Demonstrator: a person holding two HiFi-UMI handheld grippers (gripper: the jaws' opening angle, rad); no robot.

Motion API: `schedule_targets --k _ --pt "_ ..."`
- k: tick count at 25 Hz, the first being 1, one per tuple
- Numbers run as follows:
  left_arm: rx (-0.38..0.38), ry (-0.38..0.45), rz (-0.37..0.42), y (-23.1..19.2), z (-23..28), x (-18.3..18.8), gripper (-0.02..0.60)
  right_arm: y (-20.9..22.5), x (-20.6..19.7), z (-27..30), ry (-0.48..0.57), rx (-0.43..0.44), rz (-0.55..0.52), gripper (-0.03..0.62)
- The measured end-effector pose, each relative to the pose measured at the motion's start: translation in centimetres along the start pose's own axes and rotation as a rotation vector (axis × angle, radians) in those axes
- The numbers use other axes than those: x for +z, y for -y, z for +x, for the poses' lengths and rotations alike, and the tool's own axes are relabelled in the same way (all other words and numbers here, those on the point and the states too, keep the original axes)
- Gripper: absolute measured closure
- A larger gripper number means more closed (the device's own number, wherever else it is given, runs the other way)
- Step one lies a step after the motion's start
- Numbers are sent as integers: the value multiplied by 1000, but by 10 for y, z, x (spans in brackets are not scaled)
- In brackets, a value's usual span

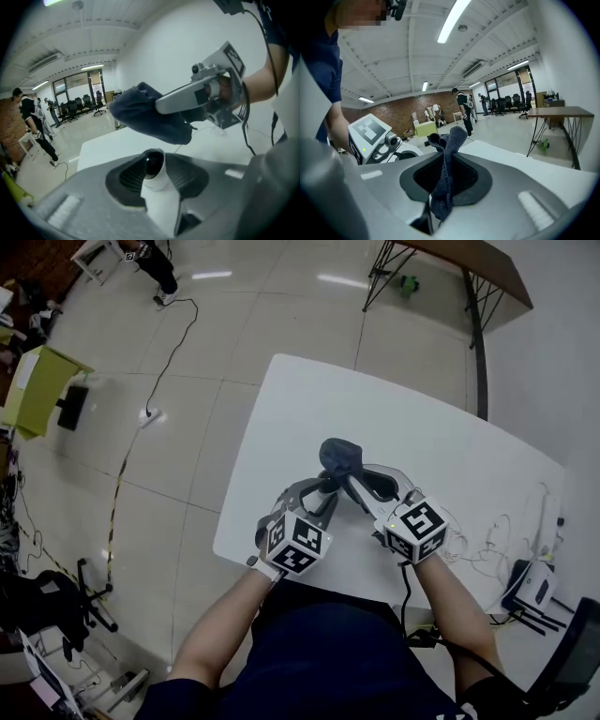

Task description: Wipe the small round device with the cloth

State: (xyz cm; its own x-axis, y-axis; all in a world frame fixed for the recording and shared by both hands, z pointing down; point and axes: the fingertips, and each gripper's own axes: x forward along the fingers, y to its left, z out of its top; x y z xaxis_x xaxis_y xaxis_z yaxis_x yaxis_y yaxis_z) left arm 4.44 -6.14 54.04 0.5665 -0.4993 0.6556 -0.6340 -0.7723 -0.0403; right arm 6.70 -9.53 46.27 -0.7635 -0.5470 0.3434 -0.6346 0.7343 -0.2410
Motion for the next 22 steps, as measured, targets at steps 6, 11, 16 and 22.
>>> schedule_targets --k 6,11,16,22 --pt "-23 -6 25 5 6 -2 453 -26 -19 17 -64 -13 -188 542" --pt "-26 8 -15 5 4 4 453 -17 -26 20 -83 -18 -188 542" --pt "-15 24 -51 6 2 5 456 13 -37 17 -49 -30 42 543" --pt "0 40 -80 5 4 6 462 46 -55 19 -17 -31 342 543"
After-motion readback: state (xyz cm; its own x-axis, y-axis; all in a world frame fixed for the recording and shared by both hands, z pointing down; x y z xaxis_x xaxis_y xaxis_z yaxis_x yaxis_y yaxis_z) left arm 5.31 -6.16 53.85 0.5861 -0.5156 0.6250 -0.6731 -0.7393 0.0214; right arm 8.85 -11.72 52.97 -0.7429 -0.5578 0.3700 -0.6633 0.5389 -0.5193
